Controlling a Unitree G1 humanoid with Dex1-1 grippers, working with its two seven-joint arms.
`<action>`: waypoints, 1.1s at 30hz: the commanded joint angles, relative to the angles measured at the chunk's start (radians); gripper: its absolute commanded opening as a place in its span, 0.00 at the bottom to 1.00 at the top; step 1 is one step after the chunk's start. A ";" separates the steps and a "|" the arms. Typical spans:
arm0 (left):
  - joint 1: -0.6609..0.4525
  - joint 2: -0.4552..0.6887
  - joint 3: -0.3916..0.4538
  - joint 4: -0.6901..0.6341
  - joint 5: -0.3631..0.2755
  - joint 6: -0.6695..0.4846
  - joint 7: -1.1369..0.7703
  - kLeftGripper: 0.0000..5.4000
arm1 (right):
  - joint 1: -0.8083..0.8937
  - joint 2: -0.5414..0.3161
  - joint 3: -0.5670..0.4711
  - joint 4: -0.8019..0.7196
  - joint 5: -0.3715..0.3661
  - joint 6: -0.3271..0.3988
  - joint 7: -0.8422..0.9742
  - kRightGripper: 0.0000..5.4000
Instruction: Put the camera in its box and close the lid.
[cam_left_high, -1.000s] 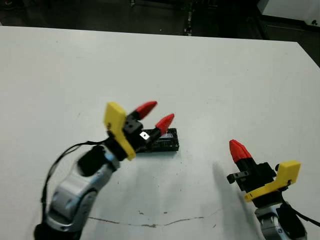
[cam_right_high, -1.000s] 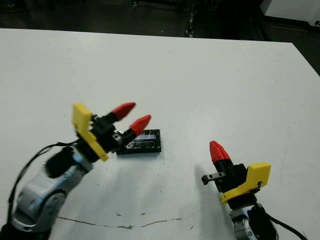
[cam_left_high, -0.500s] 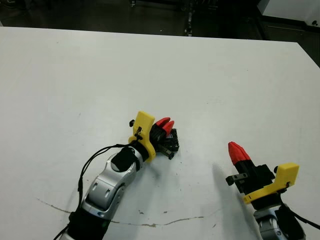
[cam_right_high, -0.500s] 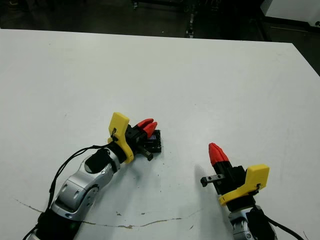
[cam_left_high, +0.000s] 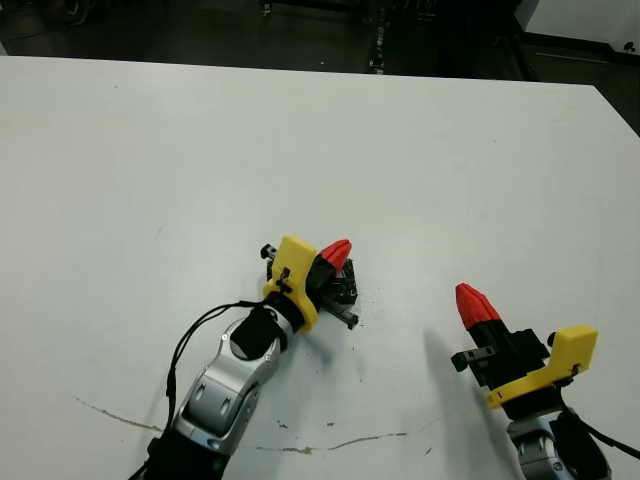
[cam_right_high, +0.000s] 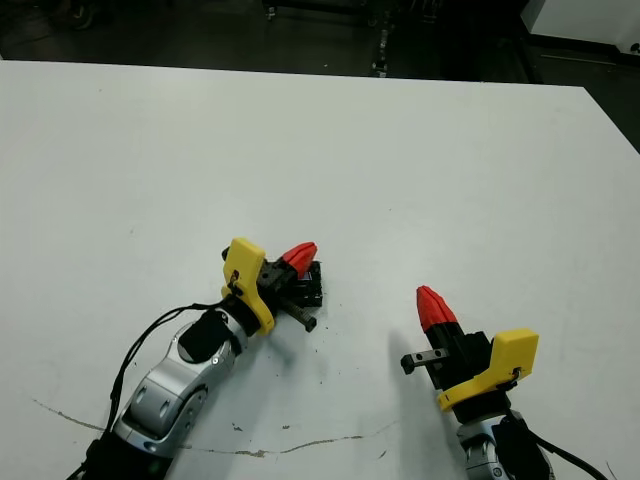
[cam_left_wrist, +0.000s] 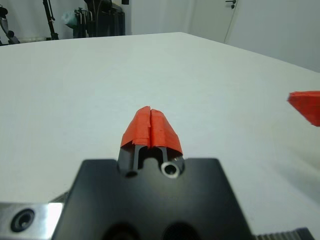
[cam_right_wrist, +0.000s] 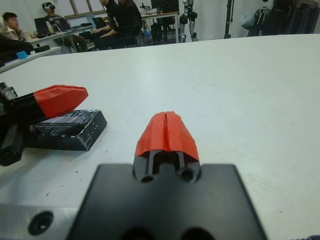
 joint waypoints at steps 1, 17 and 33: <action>0.090 0.032 -0.006 0.001 -0.016 0.108 -0.015 0.00 | 0.007 -0.003 -0.003 -0.001 0.003 0.008 -0.007 0.00; -0.028 0.090 0.277 -0.396 -0.127 0.109 0.002 0.00 | 0.003 0.003 0.000 -0.002 0.000 0.002 -0.014 0.00; 0.107 0.179 0.493 -0.476 -0.184 0.016 0.014 0.00 | -0.095 -0.003 -0.054 0.021 0.033 -0.020 -0.004 0.00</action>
